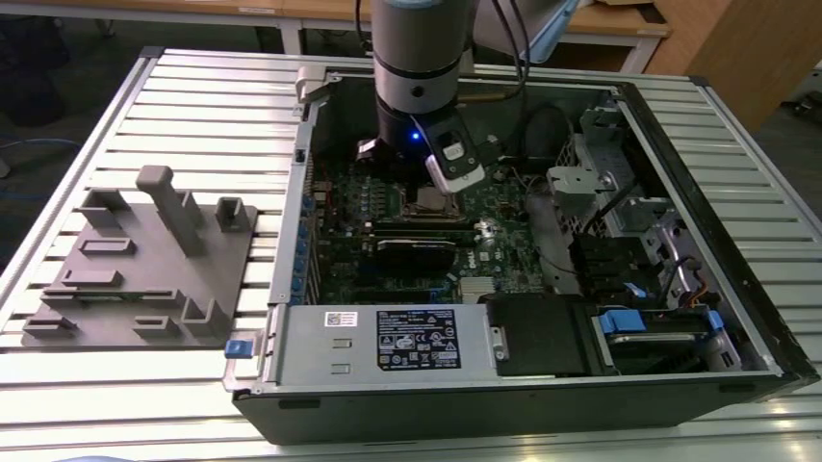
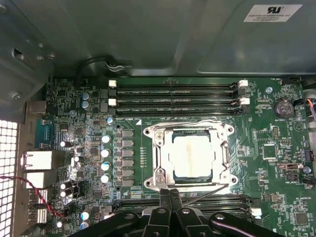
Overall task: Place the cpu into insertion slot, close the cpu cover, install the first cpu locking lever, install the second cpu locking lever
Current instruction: 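Install the second cpu locking lever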
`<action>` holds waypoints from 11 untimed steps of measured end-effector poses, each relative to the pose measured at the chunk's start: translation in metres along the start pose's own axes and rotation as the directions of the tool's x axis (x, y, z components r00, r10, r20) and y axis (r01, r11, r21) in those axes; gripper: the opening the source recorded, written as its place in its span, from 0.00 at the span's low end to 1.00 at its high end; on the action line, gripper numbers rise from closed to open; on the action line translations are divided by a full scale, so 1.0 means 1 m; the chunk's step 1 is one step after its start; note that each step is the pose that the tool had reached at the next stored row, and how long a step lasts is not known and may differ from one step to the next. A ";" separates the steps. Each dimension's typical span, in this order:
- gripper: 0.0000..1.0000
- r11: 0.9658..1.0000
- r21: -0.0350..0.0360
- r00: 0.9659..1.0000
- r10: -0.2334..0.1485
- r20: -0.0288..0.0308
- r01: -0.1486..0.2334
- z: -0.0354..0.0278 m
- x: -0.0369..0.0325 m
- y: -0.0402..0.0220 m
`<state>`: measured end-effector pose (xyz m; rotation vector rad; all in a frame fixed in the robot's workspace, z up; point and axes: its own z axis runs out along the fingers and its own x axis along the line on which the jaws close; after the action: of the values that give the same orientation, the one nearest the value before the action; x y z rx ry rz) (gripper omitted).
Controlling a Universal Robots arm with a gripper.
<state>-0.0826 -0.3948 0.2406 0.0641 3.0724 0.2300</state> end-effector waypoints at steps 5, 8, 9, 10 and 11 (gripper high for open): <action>0.10 1.000 0.003 1.000 0.021 0.003 -0.021 0.0022 0.0002 -0.0023; 0.10 1.000 0.003 1.000 0.028 0.004 -0.028 0.0024 0.0002 -0.0024; 0.10 1.000 0.003 1.000 0.028 0.004 -0.028 0.0024 0.0002 -0.0024; 0.10 1.000 0.003 1.000 0.028 0.004 -0.028 0.0027 0.0002 -0.0024; 0.10 1.000 0.003 1.000 0.029 0.005 -0.029 0.0037 0.0002 -0.0026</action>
<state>-0.0826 -0.3968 0.2365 0.1092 3.0689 0.2264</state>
